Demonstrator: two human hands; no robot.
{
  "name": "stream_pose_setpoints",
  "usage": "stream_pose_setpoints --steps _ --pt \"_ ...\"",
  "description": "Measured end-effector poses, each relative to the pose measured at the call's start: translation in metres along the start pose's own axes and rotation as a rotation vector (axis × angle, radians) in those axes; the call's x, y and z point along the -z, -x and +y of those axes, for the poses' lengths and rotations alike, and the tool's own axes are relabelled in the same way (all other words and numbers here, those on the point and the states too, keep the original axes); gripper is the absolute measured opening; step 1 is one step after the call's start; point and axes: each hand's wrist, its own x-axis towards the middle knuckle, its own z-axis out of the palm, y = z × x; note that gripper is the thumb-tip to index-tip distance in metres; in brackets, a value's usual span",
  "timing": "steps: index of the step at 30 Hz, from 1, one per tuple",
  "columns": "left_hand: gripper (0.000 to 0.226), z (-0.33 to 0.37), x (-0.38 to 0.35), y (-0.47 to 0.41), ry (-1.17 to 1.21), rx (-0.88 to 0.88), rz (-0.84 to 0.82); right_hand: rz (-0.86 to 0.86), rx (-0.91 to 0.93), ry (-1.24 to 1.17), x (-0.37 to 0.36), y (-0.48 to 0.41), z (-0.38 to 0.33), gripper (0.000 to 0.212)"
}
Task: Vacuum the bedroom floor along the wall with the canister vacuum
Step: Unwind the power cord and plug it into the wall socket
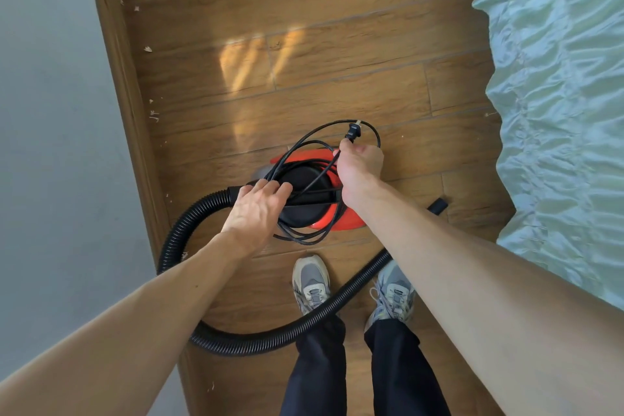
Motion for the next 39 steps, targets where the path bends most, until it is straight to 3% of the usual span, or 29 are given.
stream_pose_setpoints --steps 7,10,14,18,21,28,39 --pt "0.038 0.021 0.036 -0.005 0.092 0.069 0.073 0.04 0.16 0.007 0.021 0.018 -0.045 0.017" --pt "0.036 0.031 0.057 -0.008 0.167 0.119 0.133 0.08 0.231 0.012 0.032 0.03 -0.069 0.028" --pt "0.026 0.05 0.094 -0.012 0.276 0.147 0.222 0.073 0.317 -0.003 0.047 0.048 -0.108 0.015" --pt "0.018 0.069 0.141 -0.021 0.343 0.154 0.276 0.115 0.458 0.037 0.069 0.066 -0.153 0.023" --pt "0.012 0.087 0.181 -0.026 0.383 0.125 0.328 0.144 0.544 0.056 0.09 0.083 -0.191 0.018" --pt "0.009 0.135 0.286 -0.022 0.427 0.064 0.46 0.182 0.715 0.057 0.145 0.133 -0.284 0.029" --pt "0.008 0.212 0.51 0.027 0.386 -0.037 0.716 0.26 1.113 -0.03 0.246 0.295 -0.456 0.018"
